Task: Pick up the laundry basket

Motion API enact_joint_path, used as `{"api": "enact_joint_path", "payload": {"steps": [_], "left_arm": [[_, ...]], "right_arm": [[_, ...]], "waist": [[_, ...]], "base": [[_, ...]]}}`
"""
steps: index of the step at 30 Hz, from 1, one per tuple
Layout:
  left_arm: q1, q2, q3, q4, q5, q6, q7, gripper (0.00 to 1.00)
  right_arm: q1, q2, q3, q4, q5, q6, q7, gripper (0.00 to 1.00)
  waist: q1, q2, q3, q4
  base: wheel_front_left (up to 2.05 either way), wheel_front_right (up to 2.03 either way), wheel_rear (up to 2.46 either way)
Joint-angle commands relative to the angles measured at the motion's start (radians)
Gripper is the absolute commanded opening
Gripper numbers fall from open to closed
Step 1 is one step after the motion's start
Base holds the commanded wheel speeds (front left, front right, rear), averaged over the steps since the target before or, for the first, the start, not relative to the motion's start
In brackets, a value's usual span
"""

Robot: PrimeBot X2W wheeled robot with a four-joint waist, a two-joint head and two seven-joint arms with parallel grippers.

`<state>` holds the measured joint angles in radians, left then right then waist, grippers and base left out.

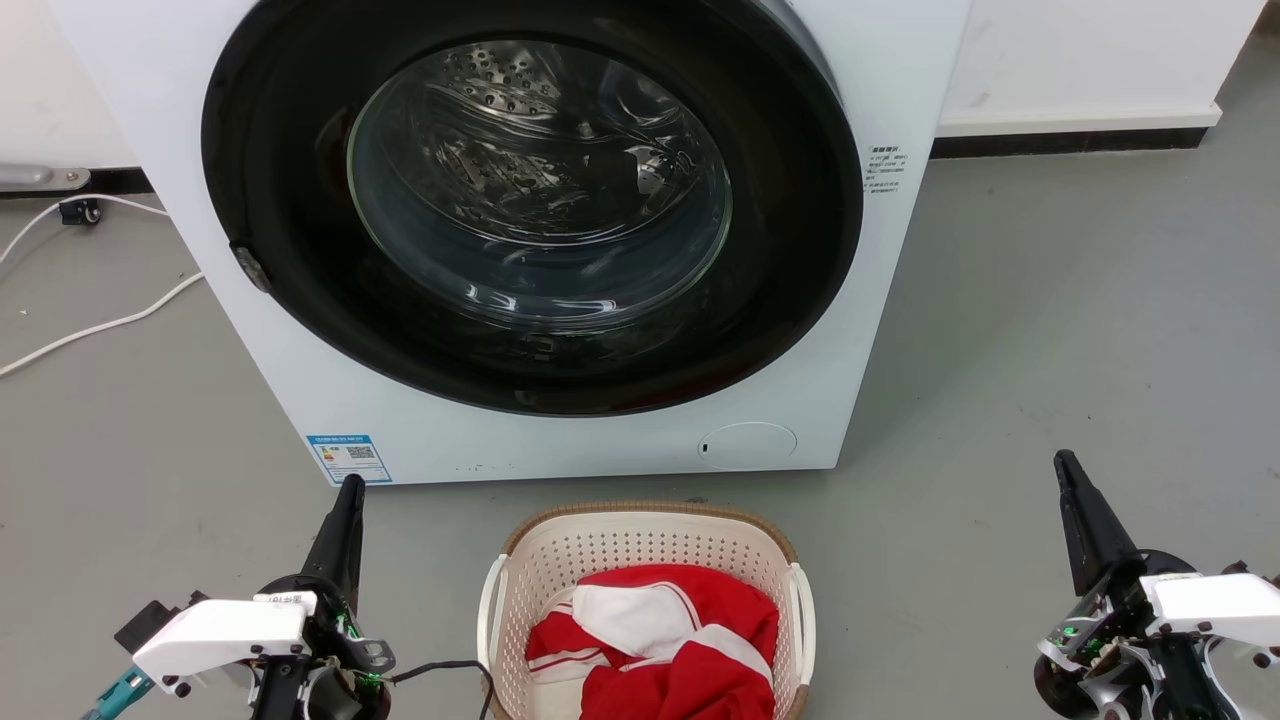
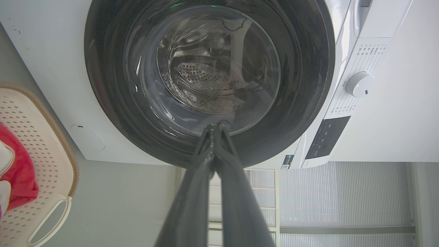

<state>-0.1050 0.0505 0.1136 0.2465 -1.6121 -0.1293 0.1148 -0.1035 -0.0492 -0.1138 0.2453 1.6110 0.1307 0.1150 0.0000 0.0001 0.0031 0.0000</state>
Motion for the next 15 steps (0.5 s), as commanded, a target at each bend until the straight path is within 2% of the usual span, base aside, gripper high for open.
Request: {"api": "enact_joint_path", "payload": {"steps": [1, 15], "left_arm": [[-0.008, -0.001, 0.002, 0.0, -0.002, -0.005, 0.002, 0.0], [-0.008, -0.001, 0.002, 0.0, -0.002, -0.005, 0.002, 0.0]], "right_arm": [[-0.011, -0.002, 0.0, 0.0, 0.004, 0.0, 0.002, 0.0], [-0.011, -0.002, 0.0, 0.0, 0.004, 0.0, 0.002, 0.0]], "waist": [[0.0, -0.0001, 0.0, 0.0], [0.0, -0.0001, 0.0, 0.0]], "base": [[0.0, 0.0, 0.0], [0.0, 0.0, 0.0]]}}
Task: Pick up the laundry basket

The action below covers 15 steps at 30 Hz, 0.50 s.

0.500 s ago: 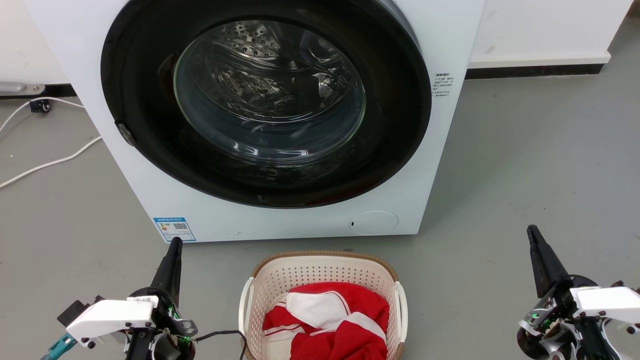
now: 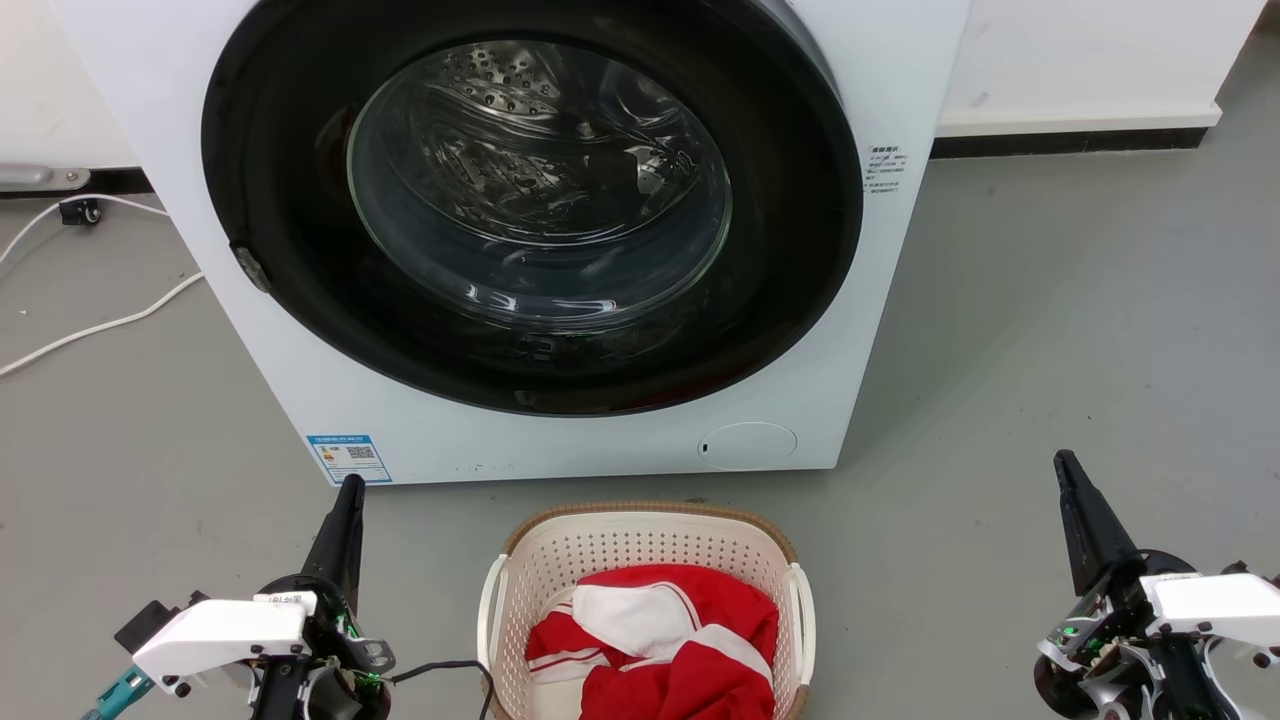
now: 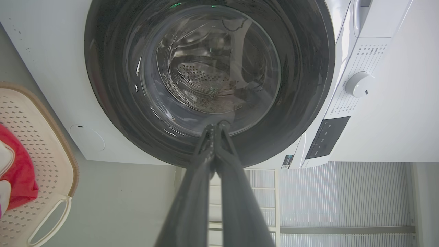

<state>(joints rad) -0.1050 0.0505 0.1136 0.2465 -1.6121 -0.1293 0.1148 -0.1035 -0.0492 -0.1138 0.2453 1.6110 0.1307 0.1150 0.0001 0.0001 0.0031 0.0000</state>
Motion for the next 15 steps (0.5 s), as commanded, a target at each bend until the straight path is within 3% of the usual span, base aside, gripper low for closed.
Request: {"api": "enact_joint_path", "payload": {"steps": [1, 5, 6, 15], "left_arm": [[-0.008, -0.001, 0.002, 0.0, -0.002, -0.005, 0.002, 0.0], [-0.008, -0.001, 0.002, 0.0, -0.002, -0.005, 0.002, 0.0], [0.0, 0.0, 0.0, 0.0, 0.0, 0.0, 0.0, 1.0], [0.021, -0.002, -0.012, -0.008, 0.033, 0.001, -0.033, 1.0]], "right_arm": [[-0.011, -0.002, 0.0, 0.0, 0.004, 0.0, 0.002, 0.0], [-0.011, -0.002, 0.0, 0.0, 0.004, 0.0, 0.002, 0.0], [0.0, 0.0, 0.0, 0.0, 0.0, 0.0, 0.0, 1.0], [0.021, 0.001, 0.008, 0.008, -0.039, 0.0, -0.032, 1.0]], "waist": [[-0.0001, -0.0001, 0.0, 0.0], [-0.0001, -0.0001, 0.0, 0.0], [0.0, -0.0001, 0.0, 0.0], [0.0, -0.0001, 0.001, 0.0]], "base": [[0.0, 0.0, 0.0], [0.0, 0.0, 0.0], [0.0, 0.0, 0.0], [0.0, 0.0, 0.0]]}}
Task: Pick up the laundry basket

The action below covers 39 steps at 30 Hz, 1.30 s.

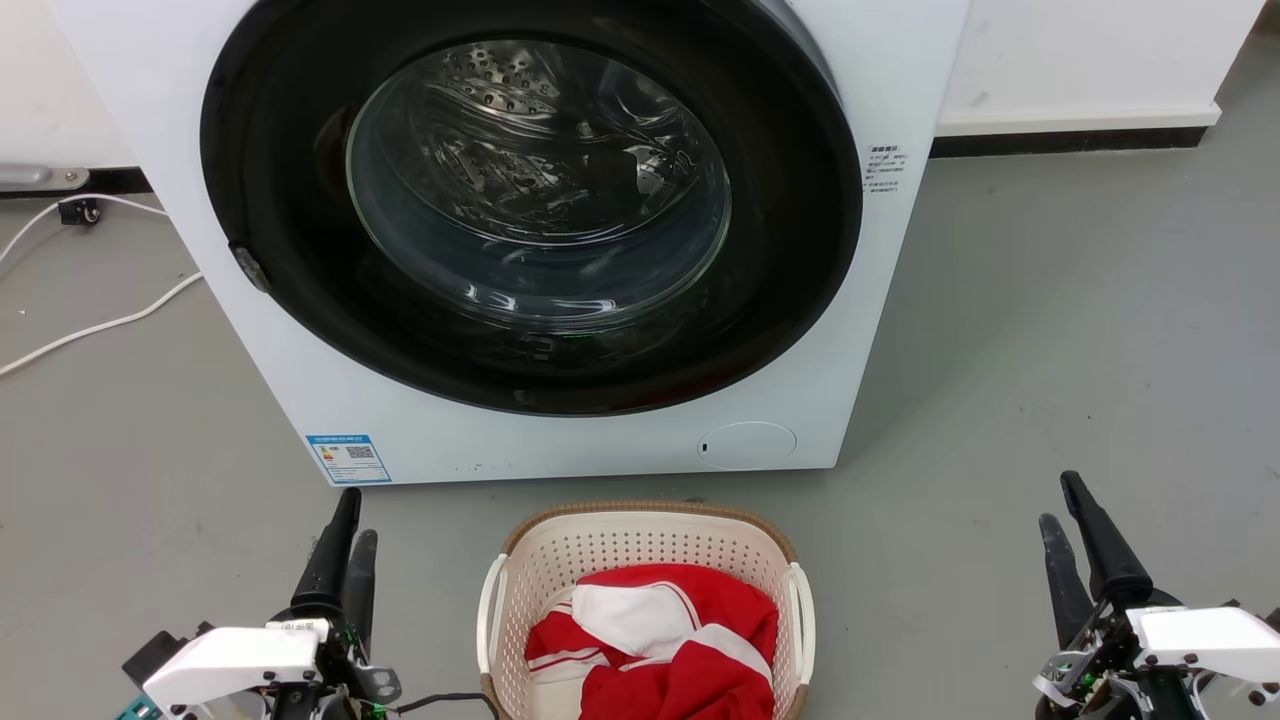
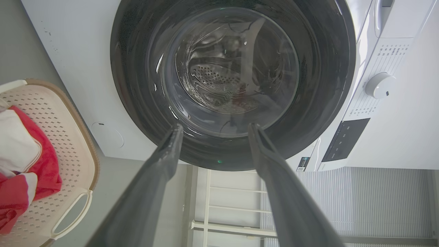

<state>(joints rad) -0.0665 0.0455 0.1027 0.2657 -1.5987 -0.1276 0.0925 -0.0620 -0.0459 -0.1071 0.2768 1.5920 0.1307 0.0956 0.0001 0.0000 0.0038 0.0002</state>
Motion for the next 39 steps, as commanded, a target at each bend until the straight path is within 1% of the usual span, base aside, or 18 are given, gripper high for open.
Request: {"api": "enact_joint_path", "payload": {"steps": [1, 3, 5, 6, 9, 20, 27, 39], "left_arm": [[-0.017, 0.003, -0.001, -0.031, 0.033, 0.0, -0.016, 1.0], [-0.017, 0.003, 0.0, -0.04, 0.062, -0.001, -0.025, 1.0], [-0.015, 0.003, 0.003, -0.054, 0.112, -0.001, -0.04, 1.0], [-0.015, 0.003, 0.003, -0.054, 0.112, -0.001, -0.04, 1.0], [-0.013, 0.003, 0.006, -0.072, 0.169, 0.003, -0.054, 1.0], [-0.001, 0.004, -0.025, -0.143, 0.4, 0.038, -0.101, 1.0], [0.008, 0.004, -0.051, -0.175, 0.54, 0.055, -0.128, 1.0], [0.021, 0.004, -0.066, -0.22, 0.731, 0.07, -0.17, 1.0]], "right_arm": [[-0.02, -0.002, 0.001, -0.026, -0.033, 0.0, -0.018, 1.0], [-0.02, -0.002, 0.0, -0.035, -0.065, 0.0, -0.028, 1.0], [-0.018, -0.002, 0.001, -0.054, -0.128, 0.0, -0.042, 1.0], [-0.018, -0.002, 0.001, -0.054, -0.128, 0.0, -0.042, 1.0], [-0.014, -0.002, 0.006, -0.078, -0.202, 0.0, -0.056, 1.0], [0.001, -0.003, 0.042, -0.15, -0.475, 0.0, -0.103, 1.0], [0.012, -0.003, 0.067, -0.175, -0.642, 0.0, -0.131, 1.0], [0.027, -0.004, 0.085, -0.222, -0.839, 0.0, -0.173, 1.0]], "waist": [[0.0, 0.0, 0.0, 0.0], [0.0, 0.0, 0.001, 0.0], [0.0, 0.0, 0.002, 0.0], [0.0, 0.0, 0.002, 0.0], [0.0, 0.0, 0.003, 0.001], [0.0, 0.0, 0.005, 0.004], [0.0, 0.0, 0.007, 0.004], [0.0, 0.0, 0.011, 0.005]], "base": [[0.0, 0.0, 0.0], [0.0, 0.0, 0.0], [0.0, 0.0, 0.0], [0.0, 0.0, 0.0], [0.0, 0.0, 0.0], [0.0, 0.0, 0.0], [0.0, 0.0, 0.0], [0.0, 0.0, 0.0]]}}
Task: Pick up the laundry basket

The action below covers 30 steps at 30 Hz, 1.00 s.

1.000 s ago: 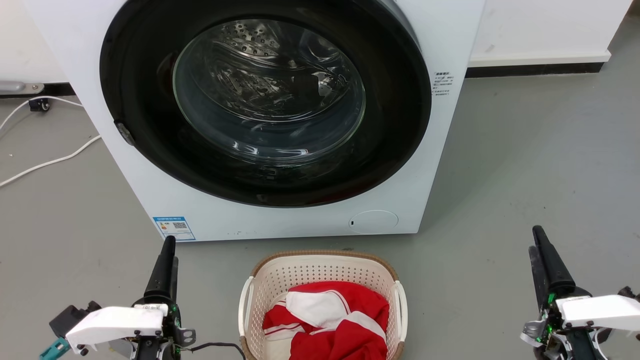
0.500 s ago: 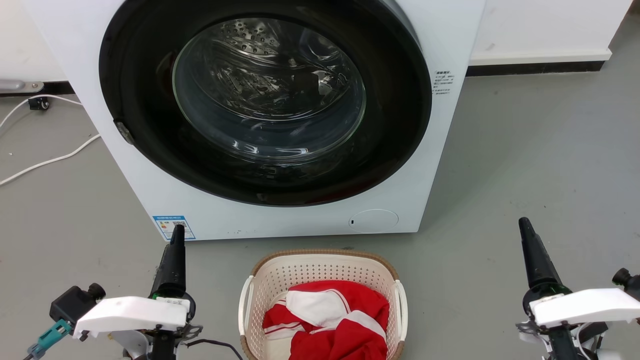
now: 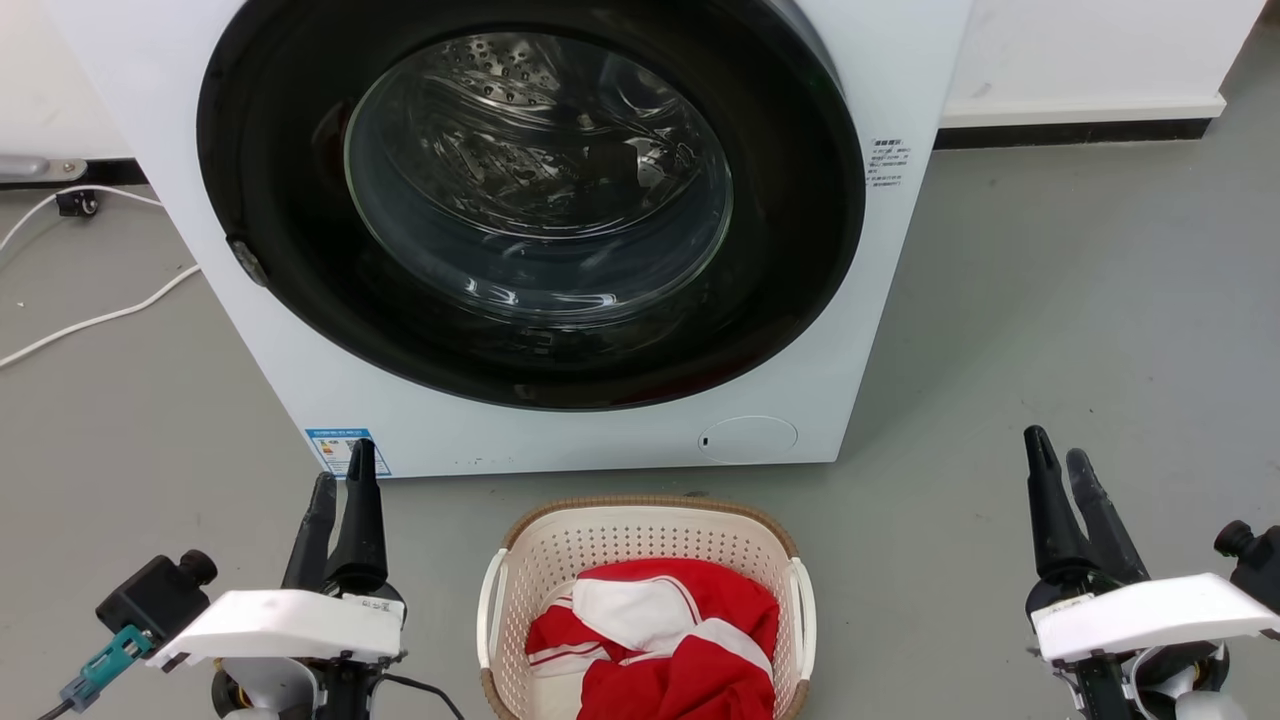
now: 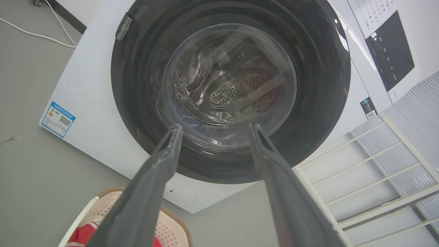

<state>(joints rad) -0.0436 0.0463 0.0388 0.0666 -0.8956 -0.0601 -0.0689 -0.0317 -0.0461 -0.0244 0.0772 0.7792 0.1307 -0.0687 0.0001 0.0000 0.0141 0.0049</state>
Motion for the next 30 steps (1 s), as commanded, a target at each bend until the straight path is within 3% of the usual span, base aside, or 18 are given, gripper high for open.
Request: {"api": "enact_joint_path", "payload": {"steps": [1, 30], "left_arm": [[-0.002, 0.004, -0.003, -0.024, 0.042, 0.004, -0.012, 1.0], [0.035, 0.004, -0.026, -0.053, 0.407, -0.004, -0.1, 1.0]], "right_arm": [[-0.002, -0.004, 0.003, -0.026, -0.04, 0.0, -0.012, 1.0], [0.034, -0.005, 0.028, -0.078, -0.426, 0.0, -0.101, 1.0]], "waist": [[0.0, 0.0, 0.001, 0.001], [0.0, 0.0, 0.01, 0.006]], "base": [[0.0, 0.0, 0.0], [0.0, 0.0, 0.0]]}}
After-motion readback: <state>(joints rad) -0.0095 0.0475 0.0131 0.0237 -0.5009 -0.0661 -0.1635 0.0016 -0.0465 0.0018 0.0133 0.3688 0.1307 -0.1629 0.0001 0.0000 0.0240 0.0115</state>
